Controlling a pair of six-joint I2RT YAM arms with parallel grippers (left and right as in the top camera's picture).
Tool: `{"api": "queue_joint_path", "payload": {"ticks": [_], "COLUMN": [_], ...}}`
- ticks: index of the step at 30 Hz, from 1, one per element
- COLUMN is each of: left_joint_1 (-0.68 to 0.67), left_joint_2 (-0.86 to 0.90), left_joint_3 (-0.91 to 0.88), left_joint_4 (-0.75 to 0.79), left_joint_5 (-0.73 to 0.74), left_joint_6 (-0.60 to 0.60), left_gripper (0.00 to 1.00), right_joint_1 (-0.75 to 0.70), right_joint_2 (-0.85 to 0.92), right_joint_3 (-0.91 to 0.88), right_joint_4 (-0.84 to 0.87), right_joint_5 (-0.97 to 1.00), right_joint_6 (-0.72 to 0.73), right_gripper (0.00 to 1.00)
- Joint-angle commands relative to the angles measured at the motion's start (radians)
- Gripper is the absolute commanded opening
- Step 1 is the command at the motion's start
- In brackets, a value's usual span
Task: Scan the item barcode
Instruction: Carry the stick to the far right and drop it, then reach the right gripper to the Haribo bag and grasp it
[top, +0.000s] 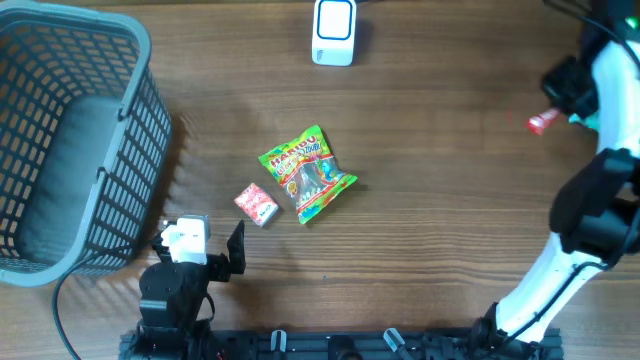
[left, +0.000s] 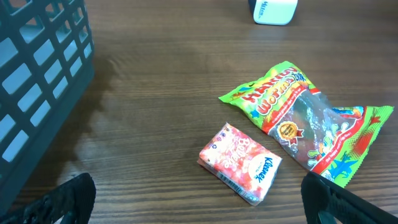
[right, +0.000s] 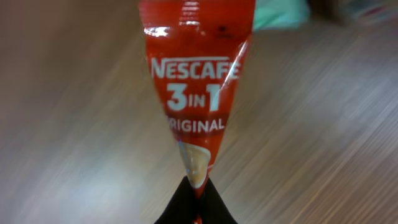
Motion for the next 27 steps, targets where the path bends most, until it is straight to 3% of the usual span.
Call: {"api": "queue_joint_path", "payload": {"ticks": [1, 6, 7, 8, 9, 16, 18, 22, 27], "left_joint_1": [0.005, 0.005, 0.005, 0.005, 0.005, 0.005, 0.005, 0.005, 0.005], "left_joint_2": [-0.005, -0.005, -0.005, -0.005, -0.005, -0.005, -0.005, -0.005, -0.005], "left_joint_3": [-0.008, -0.008, -0.008, -0.008, -0.008, -0.008, -0.008, -0.008, -0.008], "left_joint_4": [0.004, 0.004, 0.004, 0.004, 0.004, 0.004, 0.004, 0.004, 0.004], "left_joint_5": [-0.003, -0.003, -0.003, -0.003, -0.003, -0.003, -0.003, -0.003, -0.003], "left_joint_6": [0.016, 0.016, 0.016, 0.016, 0.016, 0.016, 0.016, 0.016, 0.016], "left_gripper": [1.0, 1.0, 1.0, 1.0, 1.0, 1.0, 1.0, 1.0, 1.0], "right_joint_1": [-0.072, -0.132, -0.135, -0.135, -0.134, -0.029, 0.045, 0.271, 0.608], "right_joint_2": [0.016, 0.016, 0.011, 0.007, 0.001, -0.084, -0.126, -0.151, -0.141], "right_joint_3": [-0.138, -0.251, -0.243, -0.23, -0.21, -0.023, -0.023, -0.024, -0.087], "right_joint_4": [0.127, 0.248, 0.242, 0.233, 0.215, -0.001, -0.024, -0.07, -0.021], "right_joint_5": [0.105, 0.105, 0.1, 0.083, 0.049, -0.214, -0.328, -0.538, -0.471], "right_joint_6": [-0.125, -0.124, -0.124, -0.124, -0.124, -0.13, -0.212, -0.428, -0.538], "right_gripper": [0.05, 0.11, 0.31, 0.82, 1.0, 1.0, 1.0, 1.0, 1.0]}}
